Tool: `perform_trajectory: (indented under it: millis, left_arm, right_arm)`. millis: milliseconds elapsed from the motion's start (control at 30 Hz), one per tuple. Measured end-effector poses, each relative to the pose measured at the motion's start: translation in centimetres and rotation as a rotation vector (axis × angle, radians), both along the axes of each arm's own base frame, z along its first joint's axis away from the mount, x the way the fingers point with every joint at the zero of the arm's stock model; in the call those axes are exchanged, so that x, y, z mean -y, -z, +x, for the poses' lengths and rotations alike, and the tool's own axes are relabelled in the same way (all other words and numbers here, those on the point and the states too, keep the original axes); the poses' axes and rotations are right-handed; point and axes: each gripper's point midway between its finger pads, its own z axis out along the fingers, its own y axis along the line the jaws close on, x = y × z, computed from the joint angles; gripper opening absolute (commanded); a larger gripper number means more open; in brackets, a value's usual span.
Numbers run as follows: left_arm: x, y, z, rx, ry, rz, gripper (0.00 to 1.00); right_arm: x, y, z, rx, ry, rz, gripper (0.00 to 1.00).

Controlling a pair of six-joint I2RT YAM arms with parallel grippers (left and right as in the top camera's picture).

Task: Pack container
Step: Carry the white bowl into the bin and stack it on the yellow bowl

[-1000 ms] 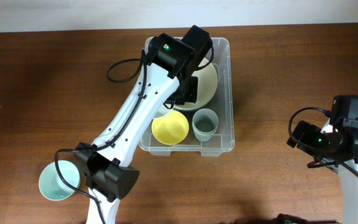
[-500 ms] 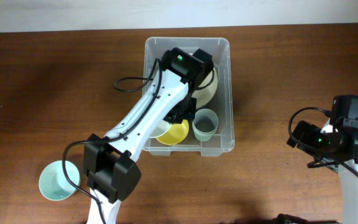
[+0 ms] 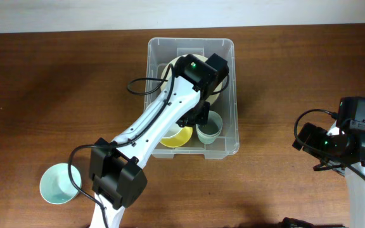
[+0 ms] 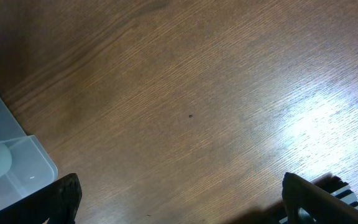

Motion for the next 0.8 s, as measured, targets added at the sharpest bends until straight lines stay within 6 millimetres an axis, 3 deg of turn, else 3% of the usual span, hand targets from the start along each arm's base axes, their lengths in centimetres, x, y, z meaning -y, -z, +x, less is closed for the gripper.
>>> perform_trajectory:
  millis: [267, 400, 533, 800]
  left_arm:
    - [0.3, 0.0, 0.4, 0.016, 0.002, -0.014, 0.01]
    - [0.4, 0.0, 0.4, 0.017, 0.008, -0.015, 0.21]
    - [0.4, 0.0, 0.4, 0.016, 0.012, -0.015, 0.26]
    - [-0.7, -0.6, 0.8, 0.045, 0.015, 0.039, 0.26]
  right_arm:
    - [0.0, 0.0, 0.0, 0.000, 0.000, 0.000, 0.99]
    - [0.0, 0.0, 0.0, 0.000, 0.000, 0.000, 0.99]
    - [0.0, 0.0, 0.0, 0.000, 0.000, 0.000, 0.99]
    - [0.0, 0.0, 0.0, 0.000, 0.000, 0.000, 0.99]
